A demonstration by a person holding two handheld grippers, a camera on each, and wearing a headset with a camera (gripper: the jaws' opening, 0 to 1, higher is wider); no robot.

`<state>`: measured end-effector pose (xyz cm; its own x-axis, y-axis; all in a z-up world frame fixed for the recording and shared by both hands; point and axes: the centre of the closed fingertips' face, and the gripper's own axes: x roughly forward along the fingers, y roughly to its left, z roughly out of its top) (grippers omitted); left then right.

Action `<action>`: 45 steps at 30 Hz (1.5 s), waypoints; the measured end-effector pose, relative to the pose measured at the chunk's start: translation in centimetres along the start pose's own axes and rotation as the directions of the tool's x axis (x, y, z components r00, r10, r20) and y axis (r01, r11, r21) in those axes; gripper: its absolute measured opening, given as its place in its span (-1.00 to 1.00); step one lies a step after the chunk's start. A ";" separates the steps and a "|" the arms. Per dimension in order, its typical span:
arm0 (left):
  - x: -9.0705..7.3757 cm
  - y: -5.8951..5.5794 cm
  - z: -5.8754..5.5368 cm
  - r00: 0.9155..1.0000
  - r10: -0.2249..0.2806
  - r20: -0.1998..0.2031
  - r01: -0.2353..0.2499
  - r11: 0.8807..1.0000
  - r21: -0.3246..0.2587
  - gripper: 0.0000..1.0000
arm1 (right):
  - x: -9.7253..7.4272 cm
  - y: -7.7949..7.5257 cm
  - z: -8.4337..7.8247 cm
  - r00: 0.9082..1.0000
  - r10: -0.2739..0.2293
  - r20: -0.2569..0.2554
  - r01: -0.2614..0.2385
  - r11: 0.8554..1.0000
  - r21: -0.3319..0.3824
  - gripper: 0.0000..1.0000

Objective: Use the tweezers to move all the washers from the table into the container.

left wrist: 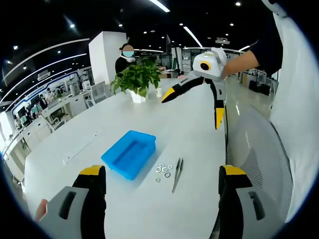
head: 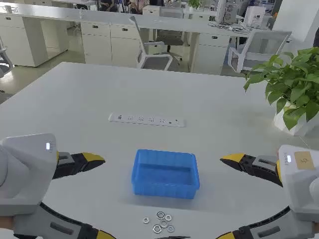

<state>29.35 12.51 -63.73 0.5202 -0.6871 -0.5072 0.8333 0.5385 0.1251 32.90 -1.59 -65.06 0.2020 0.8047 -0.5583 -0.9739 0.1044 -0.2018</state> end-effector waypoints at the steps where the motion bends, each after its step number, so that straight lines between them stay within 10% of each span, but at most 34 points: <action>1: 0.0 0.0 0.1 1.000 0.000 0.002 0.000 1.000 -0.001 0.99 | 0.0 0.1 0.1 1.000 0.000 0.001 0.000 1.000 0.000 0.98; 45: 0.6 -1.9 -1.3 0.999 -0.028 -0.027 0.028 1.000 0.006 0.99 | 0.8 1.0 -0.1 1.000 0.019 0.000 -0.019 0.999 0.029 0.97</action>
<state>27.86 11.76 -65.37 0.4918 -0.6885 -0.5329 0.8485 0.5162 0.1162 32.07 -0.89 -65.75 0.1838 0.8065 -0.5619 -0.9800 0.1062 -0.1682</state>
